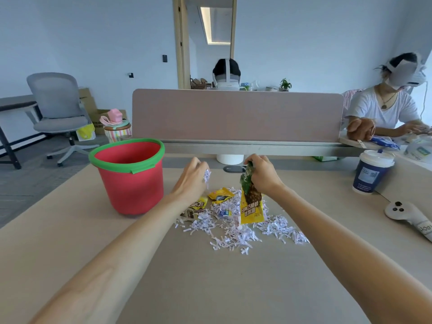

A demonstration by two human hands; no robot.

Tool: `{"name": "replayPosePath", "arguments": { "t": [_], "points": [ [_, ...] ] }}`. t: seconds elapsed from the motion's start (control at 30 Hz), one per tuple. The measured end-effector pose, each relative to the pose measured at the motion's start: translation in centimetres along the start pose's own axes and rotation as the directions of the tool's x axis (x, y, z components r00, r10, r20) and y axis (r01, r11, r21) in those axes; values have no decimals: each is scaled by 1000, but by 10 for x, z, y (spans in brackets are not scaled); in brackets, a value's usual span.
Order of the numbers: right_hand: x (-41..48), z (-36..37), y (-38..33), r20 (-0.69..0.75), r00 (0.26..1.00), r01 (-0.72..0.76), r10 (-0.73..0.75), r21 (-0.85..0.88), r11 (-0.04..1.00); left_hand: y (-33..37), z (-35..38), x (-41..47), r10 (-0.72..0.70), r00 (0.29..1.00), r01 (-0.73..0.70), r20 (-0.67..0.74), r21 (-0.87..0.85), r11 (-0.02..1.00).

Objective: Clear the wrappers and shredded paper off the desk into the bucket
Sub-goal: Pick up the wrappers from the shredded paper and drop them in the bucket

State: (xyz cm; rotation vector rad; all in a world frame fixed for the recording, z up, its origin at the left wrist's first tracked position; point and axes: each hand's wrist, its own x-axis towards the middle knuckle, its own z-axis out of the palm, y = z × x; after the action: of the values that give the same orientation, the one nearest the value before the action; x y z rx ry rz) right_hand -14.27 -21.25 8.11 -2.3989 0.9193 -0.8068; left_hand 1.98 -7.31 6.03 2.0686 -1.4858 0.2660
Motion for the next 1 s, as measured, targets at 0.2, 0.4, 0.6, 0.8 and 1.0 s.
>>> {"name": "replayPosePath", "arguments": {
  "t": [0.2,0.4,0.6,0.8,1.0],
  "points": [
    [-20,21,13,228,974,13,11,-106,994,-8,19,-19,5,993,-18,118,102,995],
    [-40,21,34,390,914,-65,110,-129,990,-12,48,-49,-122,966,103,229,93,990],
    [-53,19,47,365,929,12,58,-188,982,-11,51,-72,-136,880,64,455,169,983],
    [-51,60,60,492,868,152,61,-381,912,-13,74,-69,-90,913,3,397,215,977],
    [-43,71,46,381,922,145,-69,-174,974,-8,71,-59,0,957,-28,290,92,995]
  ]
}}
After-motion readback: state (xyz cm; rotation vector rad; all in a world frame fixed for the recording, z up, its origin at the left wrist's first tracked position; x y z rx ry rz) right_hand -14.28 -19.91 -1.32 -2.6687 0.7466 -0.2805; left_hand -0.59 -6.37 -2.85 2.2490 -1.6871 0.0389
